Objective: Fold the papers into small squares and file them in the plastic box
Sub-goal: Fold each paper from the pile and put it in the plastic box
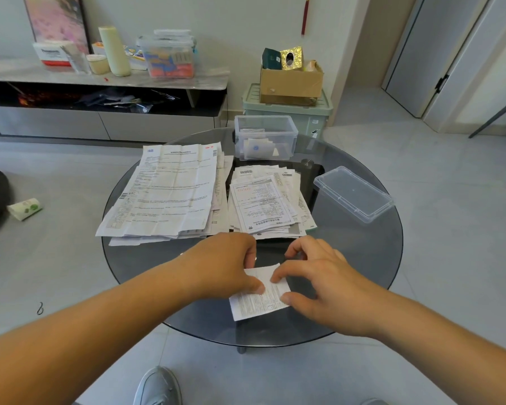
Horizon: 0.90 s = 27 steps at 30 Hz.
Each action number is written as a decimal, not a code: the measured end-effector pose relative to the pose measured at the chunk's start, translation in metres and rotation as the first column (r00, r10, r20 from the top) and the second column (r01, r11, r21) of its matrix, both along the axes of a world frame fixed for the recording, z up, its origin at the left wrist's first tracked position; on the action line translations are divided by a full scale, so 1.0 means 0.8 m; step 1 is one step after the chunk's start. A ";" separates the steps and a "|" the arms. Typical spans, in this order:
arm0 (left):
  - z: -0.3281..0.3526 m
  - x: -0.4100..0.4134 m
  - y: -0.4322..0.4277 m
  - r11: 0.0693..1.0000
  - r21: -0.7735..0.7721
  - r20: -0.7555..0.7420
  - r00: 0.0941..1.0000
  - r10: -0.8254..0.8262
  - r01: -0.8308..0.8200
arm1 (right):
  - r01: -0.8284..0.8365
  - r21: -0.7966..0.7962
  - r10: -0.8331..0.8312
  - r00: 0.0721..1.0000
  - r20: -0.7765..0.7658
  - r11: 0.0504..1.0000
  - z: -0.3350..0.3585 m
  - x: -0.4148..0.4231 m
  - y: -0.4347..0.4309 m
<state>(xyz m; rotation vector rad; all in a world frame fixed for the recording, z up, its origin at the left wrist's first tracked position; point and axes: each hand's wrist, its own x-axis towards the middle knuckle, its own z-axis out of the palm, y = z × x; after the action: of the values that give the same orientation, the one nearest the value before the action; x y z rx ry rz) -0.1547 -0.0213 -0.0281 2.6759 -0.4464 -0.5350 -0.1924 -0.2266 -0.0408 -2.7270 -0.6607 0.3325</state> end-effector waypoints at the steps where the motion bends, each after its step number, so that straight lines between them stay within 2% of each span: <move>1: 0.002 0.000 0.001 1.000 -0.007 -0.013 1.000 0.006 -0.006 | -0.003 0.000 0.003 1.000 0.009 1.000 0.001 0.000 0.000; 6: 0.003 -0.003 0.005 0.990 -0.132 -0.150 0.988 0.032 -0.052 | -0.058 0.037 0.056 0.997 0.047 0.998 0.000 -0.002 0.009; 11: 0.005 0.000 0.004 0.968 -0.213 -0.158 0.983 0.099 -0.132 | -0.059 0.155 0.067 0.997 -0.049 0.986 -0.001 -0.009 0.014; 15: 0.004 -0.007 0.009 0.959 -0.259 -0.313 0.949 0.032 -0.118 | -0.155 0.026 0.155 0.988 0.016 0.988 0.007 -0.008 0.009; 18: 0.013 -0.007 0.013 0.942 -0.301 -0.488 0.873 -0.018 -0.150 | -0.206 -0.066 0.211 0.972 0.098 0.976 0.009 -0.010 0.009; 19: 0.017 -0.006 0.015 0.941 -0.318 -0.513 0.856 -0.069 -0.115 | -0.206 -0.078 0.214 0.970 0.113 0.975 0.010 -0.011 0.008; 22: 0.018 -0.006 0.022 0.953 -0.295 -0.446 0.871 -0.207 0.075 | -0.192 -0.085 0.202 0.970 0.131 0.978 0.008 -0.012 0.007; 25: 0.006 -0.010 0.019 0.973 -0.182 -0.196 0.964 -0.180 0.144 | -0.144 -0.041 0.148 0.983 0.112 0.989 0.004 -0.012 0.008; 27: 0.001 -0.013 0.015 0.974 -0.172 -0.075 0.984 -0.160 0.145 | -0.101 -0.007 0.102 0.990 0.099 0.995 0.000 -0.010 0.006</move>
<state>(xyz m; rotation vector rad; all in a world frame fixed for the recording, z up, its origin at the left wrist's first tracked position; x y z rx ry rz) -0.1652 -0.0091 -0.0276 2.4610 -0.6451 -0.6291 -0.2005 -0.2218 -0.0410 -2.7322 -0.8287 0.2222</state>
